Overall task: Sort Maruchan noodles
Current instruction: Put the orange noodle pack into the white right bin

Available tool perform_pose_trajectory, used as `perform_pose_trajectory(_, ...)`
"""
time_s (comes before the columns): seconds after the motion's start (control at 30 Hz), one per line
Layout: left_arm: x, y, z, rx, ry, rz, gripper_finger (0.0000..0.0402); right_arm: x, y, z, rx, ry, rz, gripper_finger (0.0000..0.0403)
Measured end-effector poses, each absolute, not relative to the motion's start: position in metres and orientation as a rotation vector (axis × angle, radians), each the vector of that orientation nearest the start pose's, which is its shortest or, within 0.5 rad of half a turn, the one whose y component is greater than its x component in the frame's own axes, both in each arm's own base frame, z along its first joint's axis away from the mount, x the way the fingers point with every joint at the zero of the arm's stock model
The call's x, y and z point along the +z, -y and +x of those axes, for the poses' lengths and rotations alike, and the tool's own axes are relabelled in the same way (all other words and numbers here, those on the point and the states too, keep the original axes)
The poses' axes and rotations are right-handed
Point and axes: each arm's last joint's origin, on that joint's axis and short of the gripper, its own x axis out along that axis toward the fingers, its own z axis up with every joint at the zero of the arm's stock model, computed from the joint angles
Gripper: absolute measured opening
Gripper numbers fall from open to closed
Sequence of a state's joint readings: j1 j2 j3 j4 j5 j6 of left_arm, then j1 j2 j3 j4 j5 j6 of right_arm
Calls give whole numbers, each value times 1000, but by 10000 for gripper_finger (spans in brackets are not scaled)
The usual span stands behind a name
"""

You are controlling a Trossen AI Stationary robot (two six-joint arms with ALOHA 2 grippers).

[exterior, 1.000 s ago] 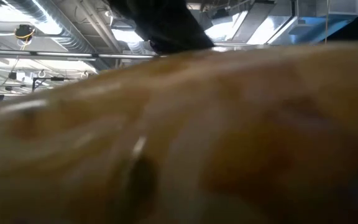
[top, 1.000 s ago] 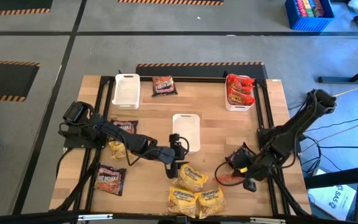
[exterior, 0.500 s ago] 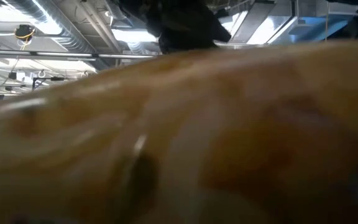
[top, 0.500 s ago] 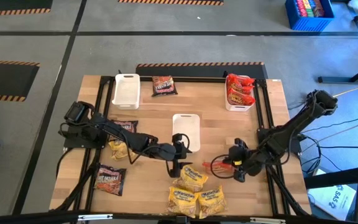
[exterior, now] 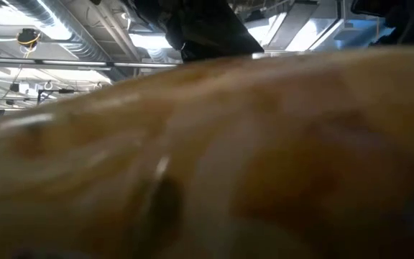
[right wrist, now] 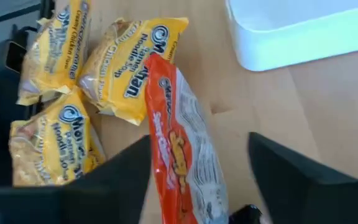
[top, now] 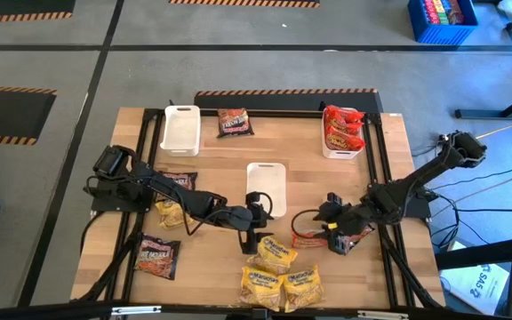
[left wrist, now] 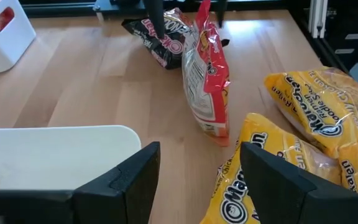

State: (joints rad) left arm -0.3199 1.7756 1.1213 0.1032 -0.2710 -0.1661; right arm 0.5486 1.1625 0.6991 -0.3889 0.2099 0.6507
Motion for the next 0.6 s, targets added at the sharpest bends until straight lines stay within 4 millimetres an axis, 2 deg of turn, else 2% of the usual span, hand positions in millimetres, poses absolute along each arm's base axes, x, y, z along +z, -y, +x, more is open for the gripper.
perform_pose_trajectory(0.13,210,114,369,-4,-528,-2,216,221,-113,199,155,-845,339,335)
perform_pose_trajectory(0.27,211,114,369,-4,-528,-2,216,216,-115,204,125,-839,320,364)
perform_pose_trajectory(0.43,210,114,369,-3,-533,0,216,190,-122,217,94,-925,258,359)
perform_pose_trajectory(0.6,210,114,369,-3,-534,0,216,176,-130,230,91,-1005,223,325)
